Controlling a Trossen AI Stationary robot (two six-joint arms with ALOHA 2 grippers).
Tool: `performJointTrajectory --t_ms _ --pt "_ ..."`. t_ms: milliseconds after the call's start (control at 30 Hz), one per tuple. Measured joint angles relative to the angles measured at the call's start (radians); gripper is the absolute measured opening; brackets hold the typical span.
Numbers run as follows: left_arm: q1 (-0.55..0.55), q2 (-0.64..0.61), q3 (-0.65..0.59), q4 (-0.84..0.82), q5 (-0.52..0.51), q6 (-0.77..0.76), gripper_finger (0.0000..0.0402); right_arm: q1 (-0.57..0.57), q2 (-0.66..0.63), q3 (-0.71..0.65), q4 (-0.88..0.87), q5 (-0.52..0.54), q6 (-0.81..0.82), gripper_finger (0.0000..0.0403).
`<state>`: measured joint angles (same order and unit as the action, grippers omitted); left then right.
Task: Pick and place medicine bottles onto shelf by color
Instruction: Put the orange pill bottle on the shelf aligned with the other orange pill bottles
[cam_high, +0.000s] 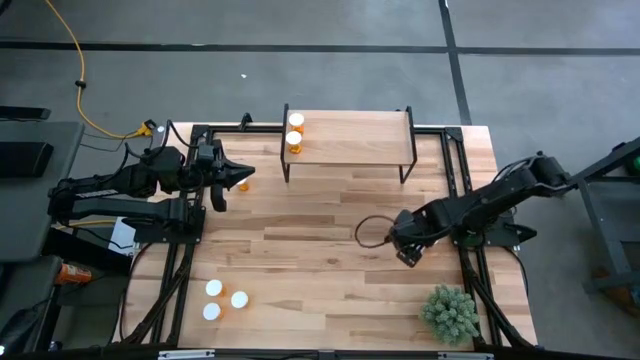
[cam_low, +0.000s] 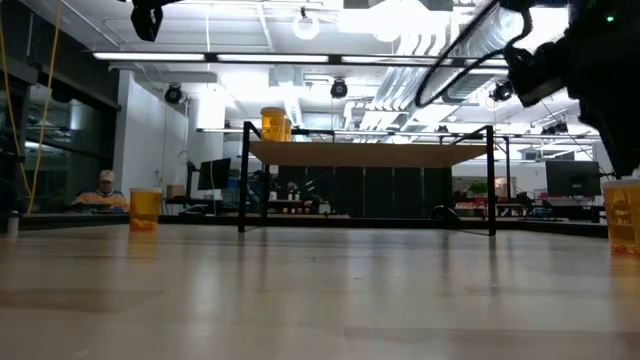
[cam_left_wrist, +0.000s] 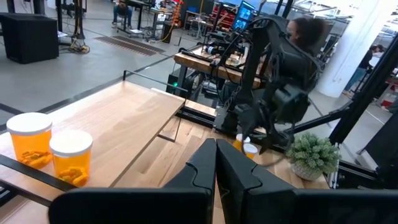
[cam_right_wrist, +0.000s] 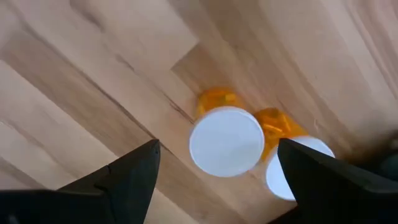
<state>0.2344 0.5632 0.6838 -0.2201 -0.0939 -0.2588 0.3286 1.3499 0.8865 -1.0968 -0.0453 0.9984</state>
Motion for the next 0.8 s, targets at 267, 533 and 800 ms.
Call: performJointTrajectory --t_ms 267,533,800 --pt "0.0 0.0 0.0 0.0 0.0 0.0 0.0 0.0 0.123 0.0 -0.01 -0.029 -0.087 0.0316" --pt "0.0 0.0 0.0 0.001 0.0 0.0 0.0 0.0 0.141 0.0 -0.001 -0.034 -0.109 0.0308" --pt "0.0 0.0 0.0 0.001 -0.026 0.0 0.0 0.0 0.14 0.0 -0.006 -0.034 -0.108 0.0244"
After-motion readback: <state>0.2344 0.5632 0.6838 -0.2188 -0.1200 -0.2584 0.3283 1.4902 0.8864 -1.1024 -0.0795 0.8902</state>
